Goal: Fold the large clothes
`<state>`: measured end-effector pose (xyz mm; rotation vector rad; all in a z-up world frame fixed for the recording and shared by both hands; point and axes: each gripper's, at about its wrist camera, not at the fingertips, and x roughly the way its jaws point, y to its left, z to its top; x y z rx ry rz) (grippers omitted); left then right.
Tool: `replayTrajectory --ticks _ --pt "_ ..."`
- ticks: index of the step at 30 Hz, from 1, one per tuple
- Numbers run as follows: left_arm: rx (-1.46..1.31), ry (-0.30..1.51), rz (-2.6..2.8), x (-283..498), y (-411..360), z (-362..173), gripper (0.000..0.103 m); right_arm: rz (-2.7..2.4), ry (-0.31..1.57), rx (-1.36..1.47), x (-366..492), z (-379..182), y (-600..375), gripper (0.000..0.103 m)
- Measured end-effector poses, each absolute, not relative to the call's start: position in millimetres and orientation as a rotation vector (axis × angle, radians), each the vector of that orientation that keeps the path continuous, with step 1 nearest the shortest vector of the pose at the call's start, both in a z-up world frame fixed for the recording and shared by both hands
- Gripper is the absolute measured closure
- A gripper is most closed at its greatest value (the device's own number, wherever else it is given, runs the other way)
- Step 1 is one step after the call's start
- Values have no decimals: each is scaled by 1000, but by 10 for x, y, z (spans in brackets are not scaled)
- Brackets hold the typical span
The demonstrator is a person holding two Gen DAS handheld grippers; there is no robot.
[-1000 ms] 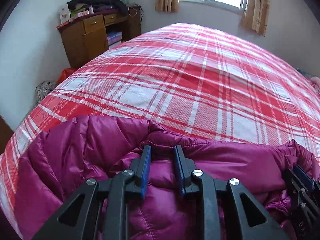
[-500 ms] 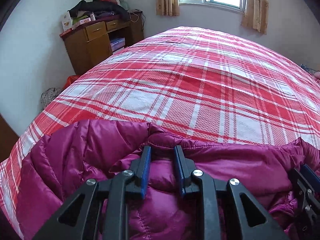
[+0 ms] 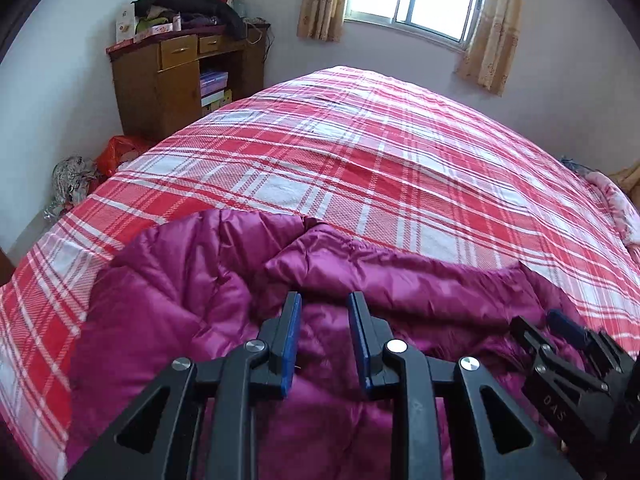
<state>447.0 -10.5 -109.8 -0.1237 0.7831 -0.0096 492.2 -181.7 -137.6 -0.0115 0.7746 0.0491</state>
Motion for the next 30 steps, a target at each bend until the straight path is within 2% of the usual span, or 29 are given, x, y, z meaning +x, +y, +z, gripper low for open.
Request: replayTrajectory --ticks 1,2,8,10,12,13,18,22,30 --pt "-94 768 -32 4296 -89 -1008 78 35 749 -13 4793 -1305 -1842 30" --pt "-66 754 -45 4138 -70 -936 78 41 721 -1 4648 -1232 -1881 23" --pt "0 616 -184 2848 327 -393 75 118 592 -12 3490 -747 -2283 23" --pt "2 579 -193 2407 546 -253 58 130 549 -31 3006 -607 -2425 20" --pt "-14 540 -178 2021 772 -156 45 135 517 -43 2553 -498 -2570 15" --pt "-27 527 -168 1842 887 -117 43 142 505 -49 2349 -463 -2635 12" --pt "-24 555 -150 1121 1260 -136 41 155 519 -46 1554 -445 -2909 11" --pt "5 598 -154 741 1323 -331 41 155 576 -28 1131 -646 -2997 11" --pt "20 744 -182 514 1254 -943 41 148 683 64 766 -1156 -3012 11"
